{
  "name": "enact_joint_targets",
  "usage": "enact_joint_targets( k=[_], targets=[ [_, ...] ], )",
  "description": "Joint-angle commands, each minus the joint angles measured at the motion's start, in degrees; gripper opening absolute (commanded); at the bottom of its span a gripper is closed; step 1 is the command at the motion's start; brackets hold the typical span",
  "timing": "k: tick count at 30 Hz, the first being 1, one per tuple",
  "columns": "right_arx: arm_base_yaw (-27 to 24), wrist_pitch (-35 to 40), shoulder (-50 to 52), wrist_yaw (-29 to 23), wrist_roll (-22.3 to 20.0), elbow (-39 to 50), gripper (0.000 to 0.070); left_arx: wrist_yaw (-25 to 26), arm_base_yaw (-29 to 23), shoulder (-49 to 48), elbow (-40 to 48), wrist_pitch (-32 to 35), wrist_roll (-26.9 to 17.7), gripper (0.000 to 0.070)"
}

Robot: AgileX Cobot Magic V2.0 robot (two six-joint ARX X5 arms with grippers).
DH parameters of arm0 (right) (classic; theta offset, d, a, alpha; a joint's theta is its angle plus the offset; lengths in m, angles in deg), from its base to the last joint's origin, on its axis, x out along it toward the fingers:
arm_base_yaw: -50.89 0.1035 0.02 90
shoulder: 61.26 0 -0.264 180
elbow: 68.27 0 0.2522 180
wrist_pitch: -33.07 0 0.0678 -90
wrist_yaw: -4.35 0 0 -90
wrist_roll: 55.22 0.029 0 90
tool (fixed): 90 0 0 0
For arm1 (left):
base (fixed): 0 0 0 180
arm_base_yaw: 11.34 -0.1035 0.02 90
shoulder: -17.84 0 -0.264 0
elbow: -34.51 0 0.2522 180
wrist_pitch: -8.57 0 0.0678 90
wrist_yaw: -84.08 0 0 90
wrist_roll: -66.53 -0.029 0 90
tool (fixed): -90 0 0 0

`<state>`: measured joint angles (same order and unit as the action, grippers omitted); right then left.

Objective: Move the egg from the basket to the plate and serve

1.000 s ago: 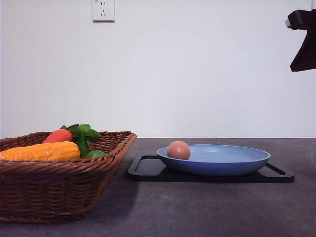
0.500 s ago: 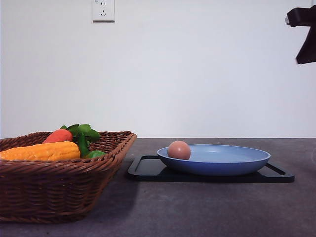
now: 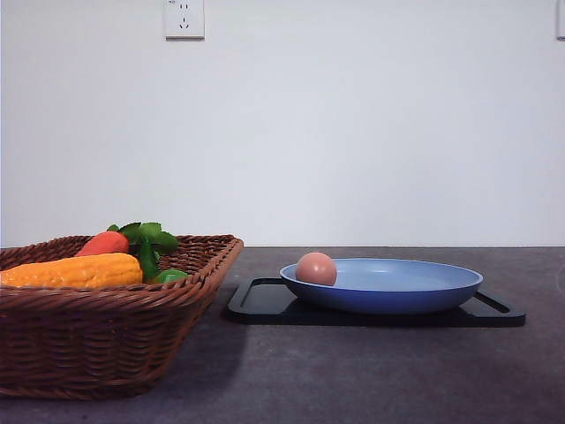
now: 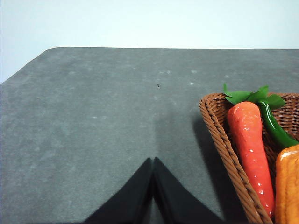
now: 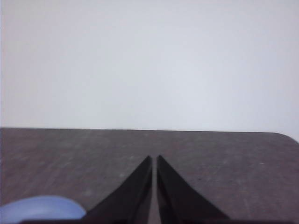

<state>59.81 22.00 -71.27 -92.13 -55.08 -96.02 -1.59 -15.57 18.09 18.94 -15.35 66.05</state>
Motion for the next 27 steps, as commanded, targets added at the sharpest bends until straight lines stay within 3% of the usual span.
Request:
enact_joint_targets(
  k=[1,5,11,17,27],
  targets=[
    [-2.2,0.2,1.7,4.0,-0.6,1.6,0.0000,-0.1,-0.1,-0.1,1.4,-0.7,0.1,0.0000],
    [-6.4,0.1,4.9,10.0,-0.4,5.9,0.0000,-0.1,-0.1,-0.1,1.4,-0.7,0.1,0.0000],
    [-9.7,-0.1,7.2,14.4,1.3,10.5,0.0000,-0.1,-0.1,-0.1,1.4,-0.7,0.1,0.0000],
    [-10.0,-1.1,7.3,14.6,2.2,13.3,0.0000,-0.1,-0.1,-0.1,1.4,-0.7,0.1,0.0000],
    [-10.0,-12.4,9.7,14.8,2.6,13.4,0.0000,-0.1,-0.1,-0.1,1.4,-0.7,0.1,0.0000]
  ],
)
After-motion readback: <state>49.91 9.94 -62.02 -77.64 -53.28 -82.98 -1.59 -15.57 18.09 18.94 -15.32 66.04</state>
